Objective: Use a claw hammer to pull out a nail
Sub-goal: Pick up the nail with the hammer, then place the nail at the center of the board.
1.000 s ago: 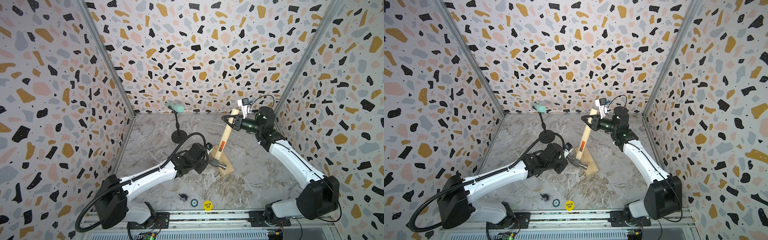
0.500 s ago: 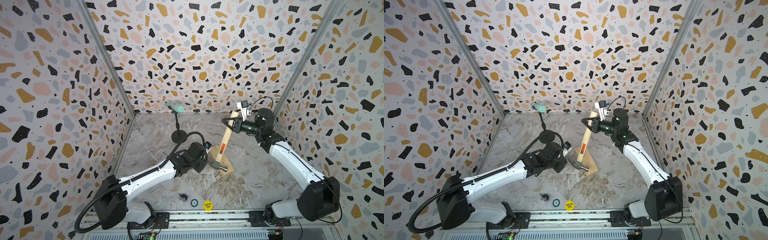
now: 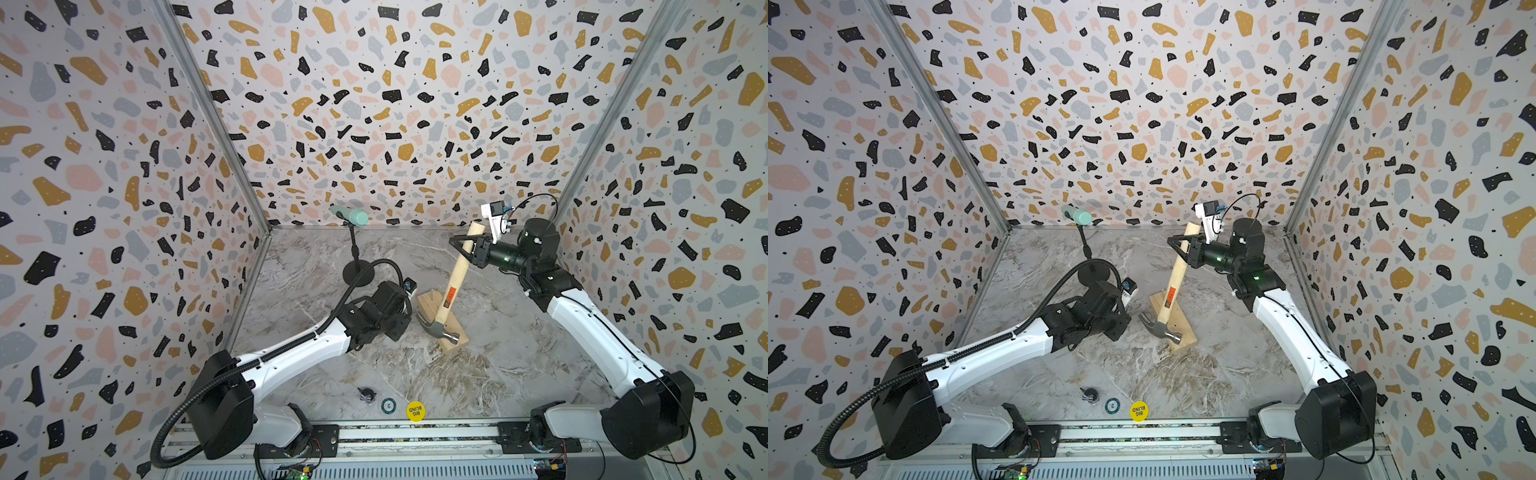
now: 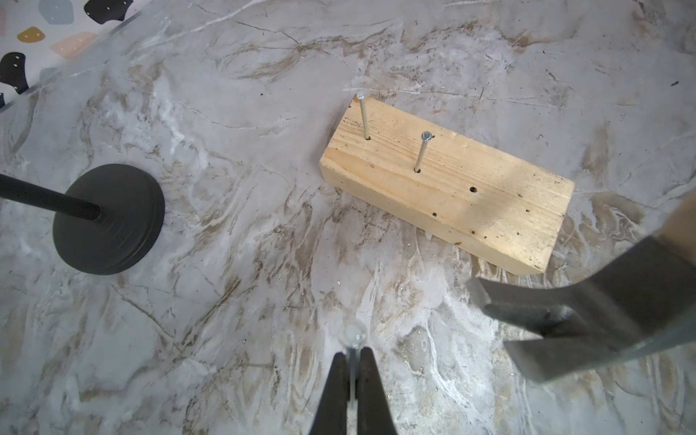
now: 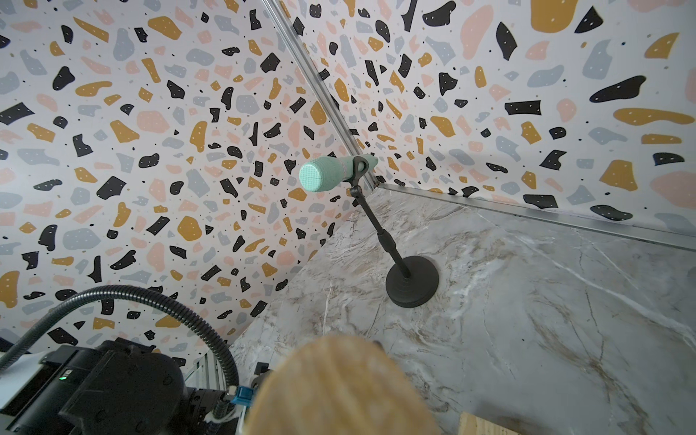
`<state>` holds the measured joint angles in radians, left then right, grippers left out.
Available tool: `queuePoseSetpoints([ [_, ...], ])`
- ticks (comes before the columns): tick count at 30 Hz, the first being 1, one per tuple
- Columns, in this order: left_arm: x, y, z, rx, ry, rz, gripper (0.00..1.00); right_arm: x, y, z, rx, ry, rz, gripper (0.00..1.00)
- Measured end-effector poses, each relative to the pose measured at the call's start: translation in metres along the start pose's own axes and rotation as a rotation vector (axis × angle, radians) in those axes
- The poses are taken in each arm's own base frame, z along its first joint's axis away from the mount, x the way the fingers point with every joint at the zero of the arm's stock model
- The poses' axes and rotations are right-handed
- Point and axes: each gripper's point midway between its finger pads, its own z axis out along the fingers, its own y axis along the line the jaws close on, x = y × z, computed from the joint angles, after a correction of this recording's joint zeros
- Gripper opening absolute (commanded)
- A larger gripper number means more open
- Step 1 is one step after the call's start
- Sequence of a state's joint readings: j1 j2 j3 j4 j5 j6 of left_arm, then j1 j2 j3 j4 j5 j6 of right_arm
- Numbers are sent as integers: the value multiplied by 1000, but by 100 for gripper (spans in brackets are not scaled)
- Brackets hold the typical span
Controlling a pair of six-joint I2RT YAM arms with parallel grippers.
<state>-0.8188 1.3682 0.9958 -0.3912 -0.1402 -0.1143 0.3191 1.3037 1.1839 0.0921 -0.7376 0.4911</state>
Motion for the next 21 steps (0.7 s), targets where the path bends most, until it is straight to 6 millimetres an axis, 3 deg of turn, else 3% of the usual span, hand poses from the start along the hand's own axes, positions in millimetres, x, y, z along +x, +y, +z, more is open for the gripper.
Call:
queuePoseSetpoints([
  [13,0,15,11,-49,18,-146,0,2,2,-10,81,-1,-46,0],
  [21,7,24,24,-78,49,-215,0,22,6,-1,143,57,-104,0],
])
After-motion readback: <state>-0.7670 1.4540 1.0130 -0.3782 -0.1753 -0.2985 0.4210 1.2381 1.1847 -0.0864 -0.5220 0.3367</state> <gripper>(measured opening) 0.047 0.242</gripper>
